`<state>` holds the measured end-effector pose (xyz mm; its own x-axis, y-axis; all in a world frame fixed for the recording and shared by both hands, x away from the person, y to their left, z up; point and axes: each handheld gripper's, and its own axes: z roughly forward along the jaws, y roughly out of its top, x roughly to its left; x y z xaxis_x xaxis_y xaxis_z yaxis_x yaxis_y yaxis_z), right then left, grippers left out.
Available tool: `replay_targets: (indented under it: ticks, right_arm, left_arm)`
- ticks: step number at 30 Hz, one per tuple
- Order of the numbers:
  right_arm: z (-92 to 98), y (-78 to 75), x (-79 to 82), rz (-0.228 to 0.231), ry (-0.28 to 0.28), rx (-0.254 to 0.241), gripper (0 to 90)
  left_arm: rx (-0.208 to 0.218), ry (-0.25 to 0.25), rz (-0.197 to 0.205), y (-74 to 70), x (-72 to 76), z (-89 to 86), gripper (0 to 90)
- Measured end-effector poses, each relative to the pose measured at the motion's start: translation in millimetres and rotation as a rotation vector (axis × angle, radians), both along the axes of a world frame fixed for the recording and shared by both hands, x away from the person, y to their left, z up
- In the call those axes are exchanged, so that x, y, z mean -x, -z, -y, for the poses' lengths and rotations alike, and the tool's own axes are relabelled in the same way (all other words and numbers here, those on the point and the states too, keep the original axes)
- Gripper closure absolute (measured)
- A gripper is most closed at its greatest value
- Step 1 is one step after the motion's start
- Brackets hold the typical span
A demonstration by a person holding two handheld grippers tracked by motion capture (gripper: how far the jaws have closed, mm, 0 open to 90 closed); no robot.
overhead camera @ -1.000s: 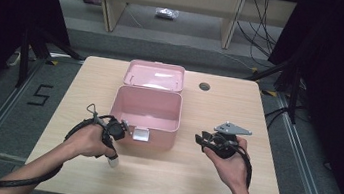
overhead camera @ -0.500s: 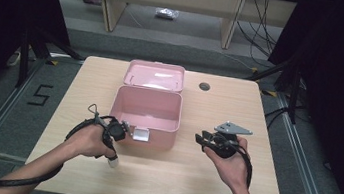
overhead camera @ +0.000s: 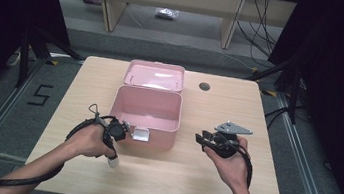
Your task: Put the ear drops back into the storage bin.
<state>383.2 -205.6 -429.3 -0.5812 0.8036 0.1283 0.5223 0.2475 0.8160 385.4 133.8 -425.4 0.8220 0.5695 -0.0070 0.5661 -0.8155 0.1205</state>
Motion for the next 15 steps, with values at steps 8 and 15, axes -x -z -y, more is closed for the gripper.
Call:
replay_targets:
  ticks: [8,15]
  right_arm:
    - [2.1,0.1,-1.3,0.015,-0.003,0.014,66.7]
    - [2.9,-1.6,-1.6,0.009,-0.012,0.025,66.7]
  left_arm:
    - [-0.007,0.011,0.010,-1.9,0.4,-0.8,71.2]
    - [-0.010,0.022,0.006,-9.1,0.5,0.0,71.3]
